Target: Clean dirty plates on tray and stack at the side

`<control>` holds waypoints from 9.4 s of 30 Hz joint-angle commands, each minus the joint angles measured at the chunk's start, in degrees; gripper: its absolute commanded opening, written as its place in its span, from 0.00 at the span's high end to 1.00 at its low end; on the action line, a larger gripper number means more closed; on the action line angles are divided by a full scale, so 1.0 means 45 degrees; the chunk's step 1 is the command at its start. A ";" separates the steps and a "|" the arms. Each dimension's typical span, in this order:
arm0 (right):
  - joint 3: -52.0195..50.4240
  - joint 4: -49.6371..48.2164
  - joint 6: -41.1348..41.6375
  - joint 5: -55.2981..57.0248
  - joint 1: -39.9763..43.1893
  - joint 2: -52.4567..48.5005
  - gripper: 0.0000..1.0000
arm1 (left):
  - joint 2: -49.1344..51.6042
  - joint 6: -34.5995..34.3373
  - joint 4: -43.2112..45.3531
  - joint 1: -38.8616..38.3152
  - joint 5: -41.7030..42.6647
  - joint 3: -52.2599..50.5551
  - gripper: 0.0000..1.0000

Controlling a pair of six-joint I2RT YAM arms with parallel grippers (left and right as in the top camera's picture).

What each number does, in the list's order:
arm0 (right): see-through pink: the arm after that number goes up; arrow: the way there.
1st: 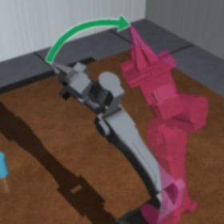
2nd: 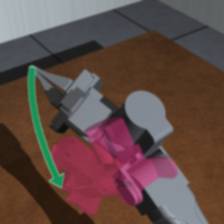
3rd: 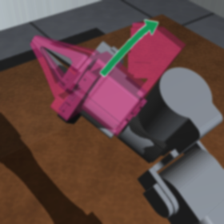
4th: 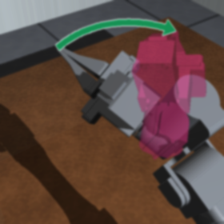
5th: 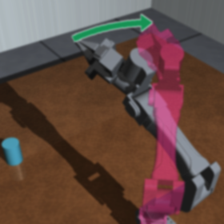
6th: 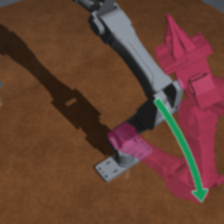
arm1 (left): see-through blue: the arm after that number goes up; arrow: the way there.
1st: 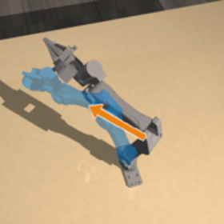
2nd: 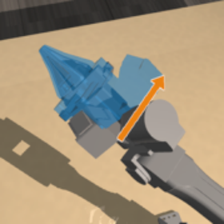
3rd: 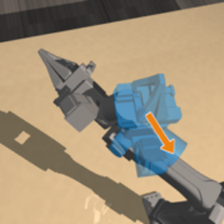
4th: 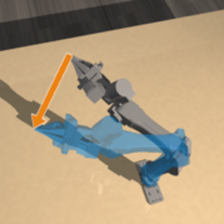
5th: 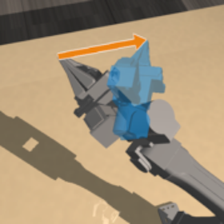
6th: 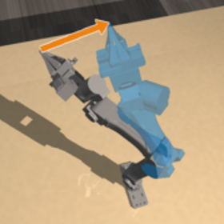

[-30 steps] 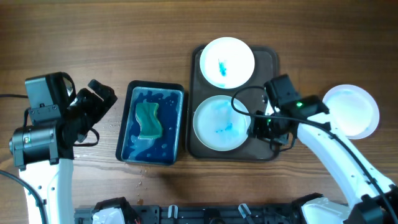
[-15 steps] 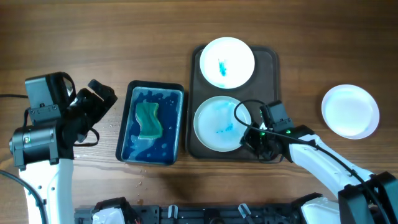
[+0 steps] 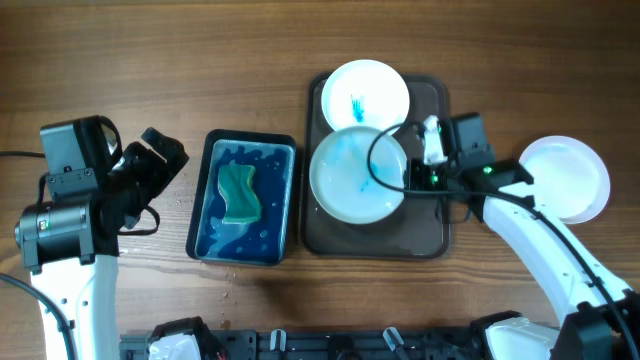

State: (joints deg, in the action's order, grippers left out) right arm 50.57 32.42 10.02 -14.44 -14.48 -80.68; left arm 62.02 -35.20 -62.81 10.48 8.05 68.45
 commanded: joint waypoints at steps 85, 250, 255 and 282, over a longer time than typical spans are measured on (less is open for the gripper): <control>-0.0321 0.0520 -0.0189 0.1205 0.0189 -0.2288 0.95 | 0.4235 0.1719 0.1156 -0.3716 -0.1049 -0.2506 0.32; -0.0321 0.0321 0.0199 0.1093 0.0311 -0.2288 0.96 | 1.2560 0.0437 0.5309 -1.0059 0.1617 0.1112 0.96; -0.0321 0.0491 -0.1520 -0.0952 0.0306 -0.2288 0.79 | 1.2502 0.0442 0.5289 -0.9743 0.1622 0.1122 0.96; -0.0471 0.0461 -0.0520 0.0675 0.0209 -0.1894 0.75 | 1.2502 0.0442 0.5566 -1.0297 0.1661 0.1127 0.96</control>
State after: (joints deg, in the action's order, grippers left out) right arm 47.97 34.54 8.67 -13.98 -14.06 -89.23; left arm 115.92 -34.54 -37.74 -35.94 21.91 75.29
